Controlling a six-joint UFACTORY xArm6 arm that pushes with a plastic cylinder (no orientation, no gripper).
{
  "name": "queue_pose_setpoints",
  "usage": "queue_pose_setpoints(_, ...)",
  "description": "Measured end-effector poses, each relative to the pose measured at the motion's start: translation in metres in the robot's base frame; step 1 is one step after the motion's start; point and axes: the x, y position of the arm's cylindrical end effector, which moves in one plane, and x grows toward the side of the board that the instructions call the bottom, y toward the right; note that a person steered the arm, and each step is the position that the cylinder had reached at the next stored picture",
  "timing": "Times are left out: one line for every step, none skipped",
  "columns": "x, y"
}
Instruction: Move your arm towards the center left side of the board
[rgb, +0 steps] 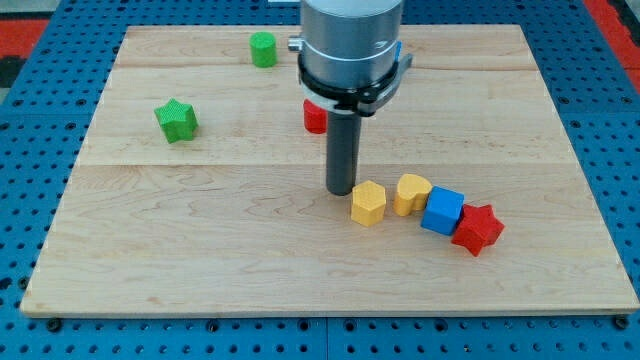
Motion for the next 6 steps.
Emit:
queue_pose_setpoints(0.030,-0.002)
queue_pose_setpoints(0.051,0.055)
queue_pose_setpoints(0.050,-0.042)
queue_pose_setpoints(-0.001,-0.094)
queue_pose_setpoints(-0.011,-0.151)
queue_pose_setpoints(-0.001,-0.203)
